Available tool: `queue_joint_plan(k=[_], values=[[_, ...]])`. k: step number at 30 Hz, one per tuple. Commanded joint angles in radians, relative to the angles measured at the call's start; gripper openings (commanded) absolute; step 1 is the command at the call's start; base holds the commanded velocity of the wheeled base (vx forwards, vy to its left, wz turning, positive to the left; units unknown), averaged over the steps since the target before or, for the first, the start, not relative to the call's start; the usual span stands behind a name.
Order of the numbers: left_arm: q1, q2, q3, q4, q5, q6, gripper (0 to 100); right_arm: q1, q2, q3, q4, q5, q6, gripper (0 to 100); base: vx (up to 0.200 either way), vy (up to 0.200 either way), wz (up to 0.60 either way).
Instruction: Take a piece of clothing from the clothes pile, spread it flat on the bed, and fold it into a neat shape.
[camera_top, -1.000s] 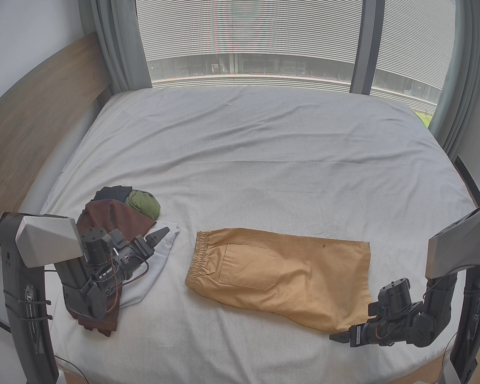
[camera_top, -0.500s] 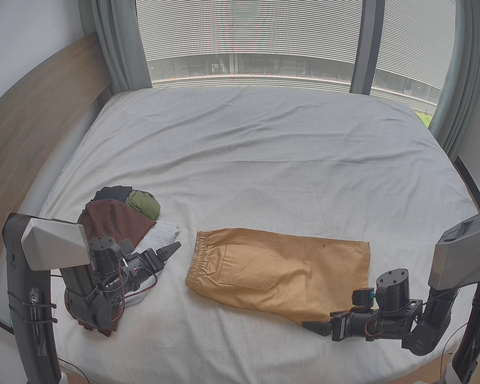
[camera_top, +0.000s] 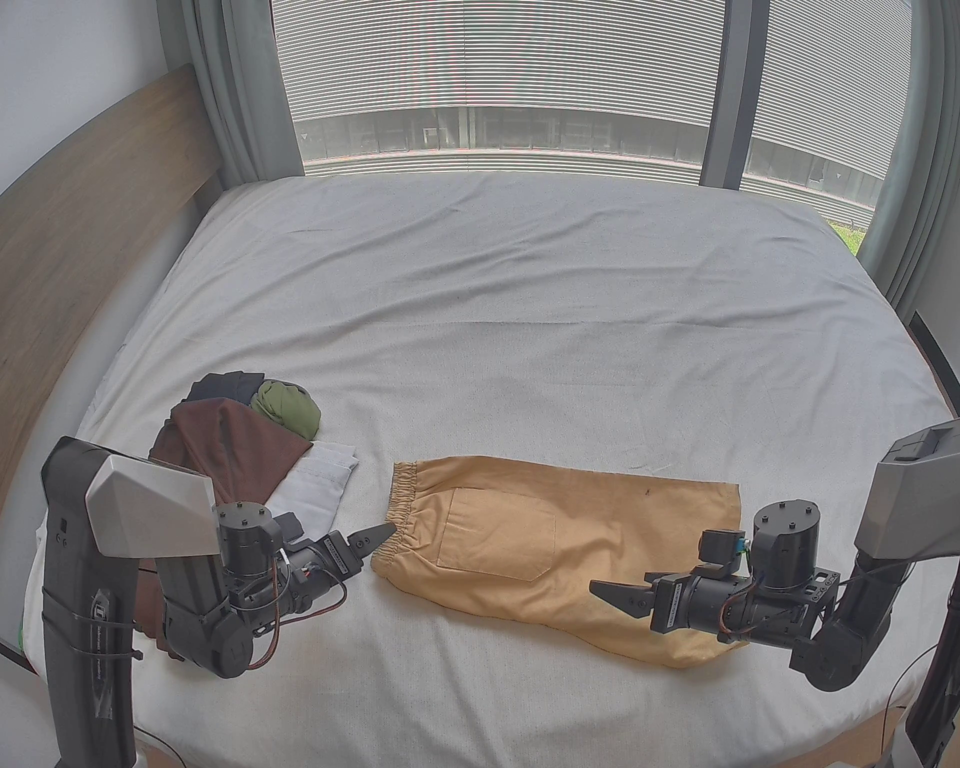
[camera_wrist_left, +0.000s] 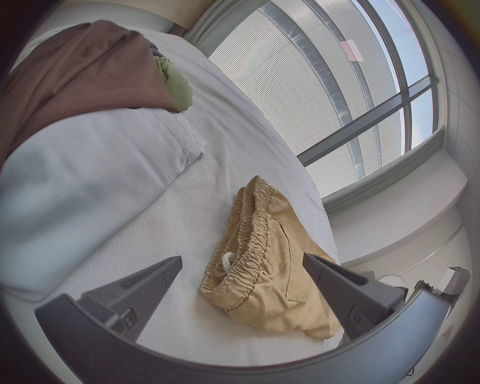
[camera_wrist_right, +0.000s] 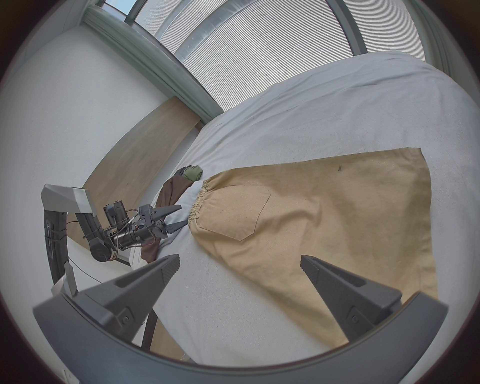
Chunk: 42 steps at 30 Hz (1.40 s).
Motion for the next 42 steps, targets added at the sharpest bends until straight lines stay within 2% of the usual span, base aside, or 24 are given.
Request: queue_joint_plan(k=[1, 11, 20, 31, 42], values=[[-0.007, 0.022, -0.005, 0.003, 0.0, -0.005, 100, -0.011, 0.0, -0.004, -0.001, 0.001, 0.001, 100, 0.0, 0.0, 0.0], [-0.028, 0.022, -0.024, 0.073, 0.022, -0.007, 100, -0.02, -0.008, -0.009, -0.001, -0.001, 0.001, 100, 0.0, 0.0, 0.0], [-0.096, 0.019, -0.074, 0.11, 0.02, -0.038, 100, -0.02, -0.006, -0.012, -0.002, -0.001, 0.001, 100, 0.0, 0.0, 0.0], [-0.102, 0.019, -0.127, 0.131, 0.013, -0.071, 100, -0.022, -0.003, -0.017, -0.002, -0.001, 0.001, 100, 0.0, 0.0, 0.0], [-0.102, 0.037, -0.271, 0.239, 0.02, -0.078, 100, -0.026, -0.003, -0.021, -0.004, -0.003, 0.001, 100, 0.0, 0.0, 0.0]])
